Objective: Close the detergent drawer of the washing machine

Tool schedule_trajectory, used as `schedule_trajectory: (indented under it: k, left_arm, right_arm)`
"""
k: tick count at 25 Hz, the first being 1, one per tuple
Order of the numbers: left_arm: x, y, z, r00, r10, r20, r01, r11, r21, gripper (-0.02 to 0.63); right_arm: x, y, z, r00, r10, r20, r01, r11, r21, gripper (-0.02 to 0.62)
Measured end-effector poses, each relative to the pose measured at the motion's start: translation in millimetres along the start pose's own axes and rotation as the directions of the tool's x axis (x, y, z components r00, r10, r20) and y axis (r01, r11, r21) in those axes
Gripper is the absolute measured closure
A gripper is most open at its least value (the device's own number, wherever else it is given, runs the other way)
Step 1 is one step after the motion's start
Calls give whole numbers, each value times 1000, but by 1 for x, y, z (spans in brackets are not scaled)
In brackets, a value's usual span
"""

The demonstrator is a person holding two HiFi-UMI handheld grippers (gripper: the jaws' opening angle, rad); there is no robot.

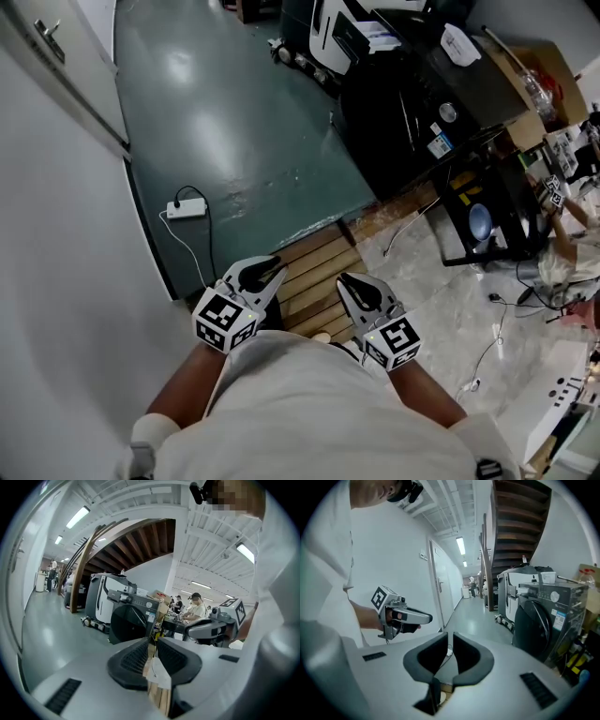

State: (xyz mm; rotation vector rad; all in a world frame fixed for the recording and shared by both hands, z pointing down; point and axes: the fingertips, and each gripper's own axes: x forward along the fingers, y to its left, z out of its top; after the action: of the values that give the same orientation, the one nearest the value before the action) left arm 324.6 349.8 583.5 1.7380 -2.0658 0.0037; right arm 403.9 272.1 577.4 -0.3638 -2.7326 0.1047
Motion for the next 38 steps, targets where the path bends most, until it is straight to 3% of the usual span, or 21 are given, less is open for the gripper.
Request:
schedule_trajectory:
  k: [8,17,24,28,33,38]
  left_arm:
    - [-38,95,60,1000,7,-27,-6,999,43,516]
    - [-65,143,108,999,43,-11,-43,999,23,509]
    - [-38,189,124,998,59,-29,-59,998,14,505]
    - [2,234,150,997,65,-43,-64,997,32,503]
    - [68,283,212,997,42,-61,-39,998,50,500]
    - [127,305,294,998,11,-55,-6,996,88,500]
  right_arm:
    - [88,28,73,999,29,-46,-29,1000,-1,578]
    - [130,34,133,997,53,-64,-54,998,-19,578]
    - [176,-8,142,997,48,-62,-46,998,32,578]
    - [218,-55,160,998,48,-44,-47,998,42,578]
    - [261,-125,203,998,36,-42,-34,998,46,578]
    - [270,-185,254,998,19,-65,-15,998,63,578]
